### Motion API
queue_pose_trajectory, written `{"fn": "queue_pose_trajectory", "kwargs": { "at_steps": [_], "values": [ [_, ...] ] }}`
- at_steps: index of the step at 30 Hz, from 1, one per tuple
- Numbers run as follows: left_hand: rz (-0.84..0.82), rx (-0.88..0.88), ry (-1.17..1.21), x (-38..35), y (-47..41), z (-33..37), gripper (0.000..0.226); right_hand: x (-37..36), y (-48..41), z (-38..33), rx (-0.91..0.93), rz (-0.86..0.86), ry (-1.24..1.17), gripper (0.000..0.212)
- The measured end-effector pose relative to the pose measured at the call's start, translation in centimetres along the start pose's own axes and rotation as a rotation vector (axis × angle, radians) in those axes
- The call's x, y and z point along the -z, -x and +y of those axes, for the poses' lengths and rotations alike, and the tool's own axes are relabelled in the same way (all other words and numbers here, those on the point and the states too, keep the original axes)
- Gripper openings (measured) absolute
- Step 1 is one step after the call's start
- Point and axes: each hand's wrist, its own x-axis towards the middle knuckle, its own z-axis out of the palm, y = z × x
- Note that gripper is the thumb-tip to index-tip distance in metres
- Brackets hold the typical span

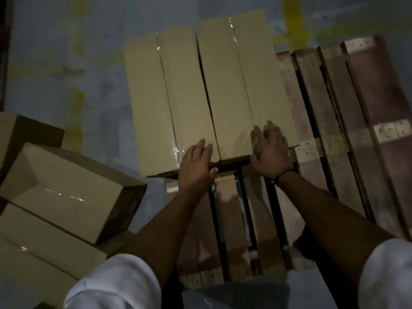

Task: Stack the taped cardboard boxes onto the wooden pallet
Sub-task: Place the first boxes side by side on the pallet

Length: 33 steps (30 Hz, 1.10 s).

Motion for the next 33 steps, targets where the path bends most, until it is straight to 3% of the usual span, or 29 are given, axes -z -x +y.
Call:
{"fn": "queue_pose_trajectory", "kwargs": {
  "at_steps": [8,12,21,27,33],
  "values": [
    [0.304,0.082,0.121,0.7,8.8,-9.6,0.054,-2.8,1.4,-14.3,0.291,-0.045,0.002,0.079],
    [0.442,0.21,0.139,2.7,14.6,-15.8,0.043,-5.4,3.1,-23.2,0.408,-0.105,-0.01,0.075],
    [0.307,0.671,0.339,6.6,27.4,-28.8,0.046,-13.0,7.2,-39.4,0.615,-0.299,0.053,0.079],
    [0.38,0.856,0.465,4.4,32.3,-35.0,0.041,-18.9,6.9,-44.8,0.562,-0.382,0.111,0.081],
    [0.383,0.969,0.522,1.8,32.2,-40.8,0.054,-24.3,4.8,-49.0,0.523,-0.434,0.156,0.082]
  ]
}}
